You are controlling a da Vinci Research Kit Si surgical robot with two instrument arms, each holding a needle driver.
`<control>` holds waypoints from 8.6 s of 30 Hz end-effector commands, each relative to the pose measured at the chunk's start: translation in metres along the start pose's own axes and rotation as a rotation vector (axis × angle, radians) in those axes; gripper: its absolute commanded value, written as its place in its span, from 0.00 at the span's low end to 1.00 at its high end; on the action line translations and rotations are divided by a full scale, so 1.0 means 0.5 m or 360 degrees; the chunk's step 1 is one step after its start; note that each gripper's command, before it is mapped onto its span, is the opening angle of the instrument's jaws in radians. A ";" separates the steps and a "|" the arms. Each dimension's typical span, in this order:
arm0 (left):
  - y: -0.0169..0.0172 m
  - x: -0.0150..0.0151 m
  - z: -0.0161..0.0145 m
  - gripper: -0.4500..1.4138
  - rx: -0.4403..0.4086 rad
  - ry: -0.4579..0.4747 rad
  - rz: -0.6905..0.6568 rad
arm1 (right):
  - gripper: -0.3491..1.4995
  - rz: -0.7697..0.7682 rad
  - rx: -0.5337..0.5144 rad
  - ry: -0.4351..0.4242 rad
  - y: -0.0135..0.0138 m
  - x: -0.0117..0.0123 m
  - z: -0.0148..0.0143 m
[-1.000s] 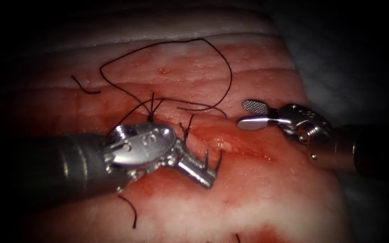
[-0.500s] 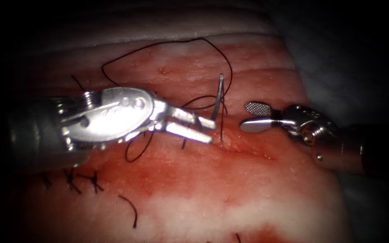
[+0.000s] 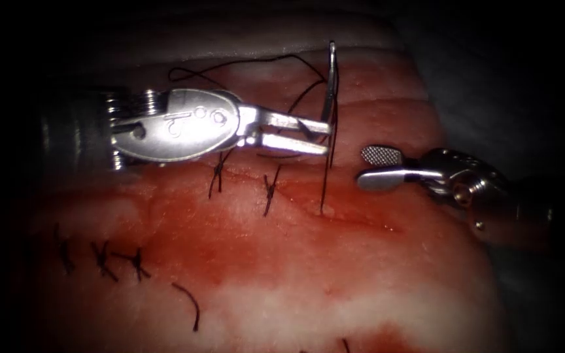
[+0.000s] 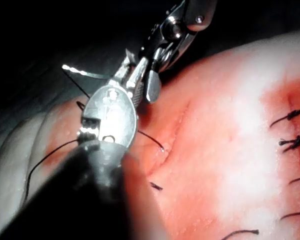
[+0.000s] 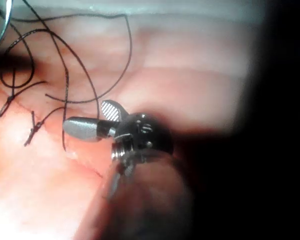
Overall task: Wound Closure
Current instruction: Hand the needle over the needle to the right needle driver, then insert the left grasper into the wound, then throw the needle through the bottom of the wound with the right needle driver.
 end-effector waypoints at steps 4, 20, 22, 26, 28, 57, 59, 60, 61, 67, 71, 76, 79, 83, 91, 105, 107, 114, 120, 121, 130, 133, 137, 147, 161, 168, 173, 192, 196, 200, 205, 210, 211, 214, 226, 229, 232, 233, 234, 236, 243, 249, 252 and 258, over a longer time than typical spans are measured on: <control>0.0038 -0.0058 0.0032 0.00 0.0010 -0.0035 0.0050 | 0.89 0.0208 0.0057 -0.0017 -0.0036 0.0005 0.0012; 0.0133 -0.0141 0.0080 0.00 0.0100 -0.0169 0.0226 | 0.93 0.0552 0.0170 -0.0080 -0.0108 -0.0015 0.0026; 0.0136 -0.0143 0.0085 0.00 0.0111 -0.0179 0.0244 | 0.93 0.0570 0.0168 -0.0077 -0.0111 -0.0018 0.0034; 0.0143 -0.0148 0.0097 0.00 0.0132 -0.0209 0.0263 | 0.90 0.0575 0.0171 -0.0073 -0.0118 -0.0028 0.0053; 0.0144 -0.0149 0.0101 0.00 0.0137 -0.0217 0.0272 | 0.87 0.0573 0.0174 -0.0071 -0.0122 -0.0033 0.0061; 0.0161 -0.0129 0.0107 0.55 0.0147 -0.0243 0.0318 | 0.00 0.0505 0.0004 -0.0004 -0.0120 -0.0042 0.0100; 0.0157 -0.0124 0.0108 0.68 0.0161 -0.0224 0.0230 | 0.00 0.0477 -0.0003 0.0002 -0.0117 -0.0041 0.0097; 0.0154 -0.0122 0.0107 0.72 0.0165 -0.0201 0.0211 | 0.00 0.0449 -0.0001 0.0007 -0.0114 -0.0039 0.0095; 0.0151 -0.0119 0.0105 0.73 0.0176 -0.0168 0.0163 | 0.00 0.0422 -0.0003 0.0020 -0.0111 -0.0037 0.0092; 0.0119 -0.0111 0.0072 0.76 0.0273 -0.0026 0.0044 | 0.00 0.0226 0.0019 0.0146 -0.0076 -0.0015 0.0072; 0.0107 -0.0124 0.0058 0.48 0.0259 -0.0018 -0.0093 | 0.00 0.0106 0.0042 0.0186 -0.0065 -0.0009 0.0066; 0.0094 -0.0186 0.0055 0.00 0.0087 -0.0187 -0.0275 | 0.00 -0.0020 0.0089 0.0217 -0.0071 -0.0008 0.0059; 0.0094 -0.0244 0.0064 0.00 -0.0027 -0.0374 -0.0359 | 0.00 -0.0060 0.0108 0.0237 -0.0080 -0.0006 0.0053; 0.0091 -0.0316 0.0084 0.00 -0.0154 -0.0577 -0.0402 | 0.00 -0.0115 0.0131 0.0242 -0.0086 -0.0008 0.0051; 0.0082 -0.0416 0.0111 0.00 -0.0307 -0.0909 -0.0415 | 0.00 -0.0258 0.0149 0.0242 -0.0091 -0.0023 0.0052; 0.0043 -0.0457 0.0156 0.00 -0.0315 -0.0994 -0.0436 | 0.00 -0.0404 0.0167 0.0258 -0.0090 -0.0040 0.0063; 0.0039 -0.0461 0.0162 0.00 -0.0310 -0.0997 -0.0436 | 0.00 -0.0452 0.0162 0.0264 -0.0087 -0.0041 0.0064; 0.0039 -0.0490 0.0165 0.00 -0.0369 -0.1087 -0.0429 | 0.00 -0.0597 0.0160 0.0346 -0.0065 -0.0024 0.0072; 0.0086 -0.0515 0.0155 0.00 -0.0513 -0.1254 -0.0464 | 0.00 -0.0807 0.0101 0.0496 -0.0025 0.0020 0.0083; 0.0093 -0.0509 0.0151 0.00 -0.0520 -0.1251 -0.0493 | 0.00 -0.0890 0.0072 0.0533 -0.0011 0.0029 0.0089; 0.0097 -0.0464 0.0128 0.18 -0.0526 -0.1201 -0.0525 | 0.00 -0.1087 -0.0005 0.0631 0.0024 0.0026 0.0106; 0.0097 -0.0450 0.0128 0.18 -0.0507 -0.1166 -0.0529 | 0.00 -0.1219 -0.0031 0.0645 0.0028 0.0013 0.0115; 0.0104 -0.0440 0.0131 0.20 -0.0498 -0.1160 -0.0527 | 0.00 -0.1323 -0.0056 0.0653 0.0035 0.0005 0.0125; 0.0112 -0.0437 0.0133 0.26 -0.0487 -0.1147 -0.0522 | 0.00 -0.1543 -0.0107 0.0636 0.0031 -0.0019 0.0130; 0.0112 -0.0408 0.0138 0.58 -0.0450 -0.1105 -0.0525 | 0.00 -0.1724 -0.0114 0.0554 0.0019 -0.0082 0.0146; 0.0110 -0.0403 0.0133 0.51 -0.0411 -0.1097 -0.0526 | 0.00 -0.1746 -0.0103 0.0510 0.0024 -0.0127 0.0155; 0.0111 -0.0401 0.0132 0.50 -0.0402 -0.1092 -0.0524 | 0.00 -0.1702 -0.0090 0.0508 0.0022 -0.0132 0.0152; 0.0170 -0.0206 0.0039 0.35 -0.0042 -0.0766 -0.0510 | 0.00 -0.1367 -0.0146 0.0354 0.0050 -0.0119 0.0155; 0.0234 -0.0234 0.0053 0.33 -0.0058 -0.0759 -0.0488 | 0.00 -0.1265 -0.0158 0.0352 0.0049 -0.0095 0.0150; 0.0265 -0.0275 0.0078 0.33 -0.0102 -0.0775 -0.0476 | 0.00 -0.1094 -0.0155 0.0307 0.0050 -0.0085 0.0152; 0.0275 -0.0282 0.0081 0.33 -0.0107 -0.0770 -0.0488 | 0.00 -0.0937 -0.0137 0.0290 0.0057 -0.0082 0.0154; 0.0288 -0.0288 0.0071 0.33 -0.0116 -0.0779 -0.0488 | 0.00 -0.0852 -0.0126 0.0218 0.0055 -0.0088 0.0153; 0.0290 -0.0289 0.0069 0.33 -0.0114 -0.0779 -0.0495 | 0.00 -0.0844 -0.0121 0.0211 0.0054 -0.0090 0.0153; 0.0298 -0.0293 0.0068 0.33 -0.0120 -0.0793 -0.0499 | 0.00 -0.0788 -0.0107 0.0201 0.0052 -0.0089 0.0154; 0.0296 -0.0330 0.0083 0.33 -0.0123 -0.0794 -0.0534 | 0.00 -0.0561 -0.0056 0.0199 0.0049 -0.0089 0.0152; 0.0292 -0.0338 0.0083 0.33 -0.0122 -0.0793 -0.0540 | 0.00 -0.0485 -0.0048 0.0195 0.0045 -0.0091 0.0152; 0.0292 -0.0341 0.0083 0.33 -0.0120 -0.0793 -0.0548 | 0.00 -0.0449 -0.0039 0.0180 0.0041 -0.0094 0.0152; 0.0290 -0.0343 0.0082 0.33 -0.0121 -0.0793 -0.0547 | 0.00 -0.0420 -0.0029 0.0174 0.0038 -0.0095 0.0152; 0.0289 -0.0346 0.0081 0.33 -0.0122 -0.0792 -0.0546 | 0.00 -0.0365 -0.0009 0.0163 0.0035 -0.0096 0.0154; 0.0289 -0.0346 0.0081 0.33 -0.0123 -0.0792 -0.0546 | 0.00 -0.0337 0.0002 0.0157 0.0033 -0.0097 0.0154; 0.0291 -0.0354 0.0082 0.33 -0.0118 -0.0794 -0.0550 | 0.00 -0.0189 0.0054 0.0178 0.0018 -0.0097 0.0161; 0.0285 -0.0365 0.0080 0.33 -0.0118 -0.0793 -0.0556 | 0.00 -0.0099 0.0109 0.0177 0.0000 -0.0098 0.0163; 0.0282 -0.0371 0.0077 0.33 -0.0124 -0.0789 -0.0556 | 0.00 -0.0026 0.0147 0.0167 -0.0008 -0.0104 0.0166; 0.0282 -0.0371 0.0076 0.33 -0.0125 -0.0789 -0.0556 | 0.00 0.0121 0.0207 0.0130 -0.0018 -0.0123 0.0176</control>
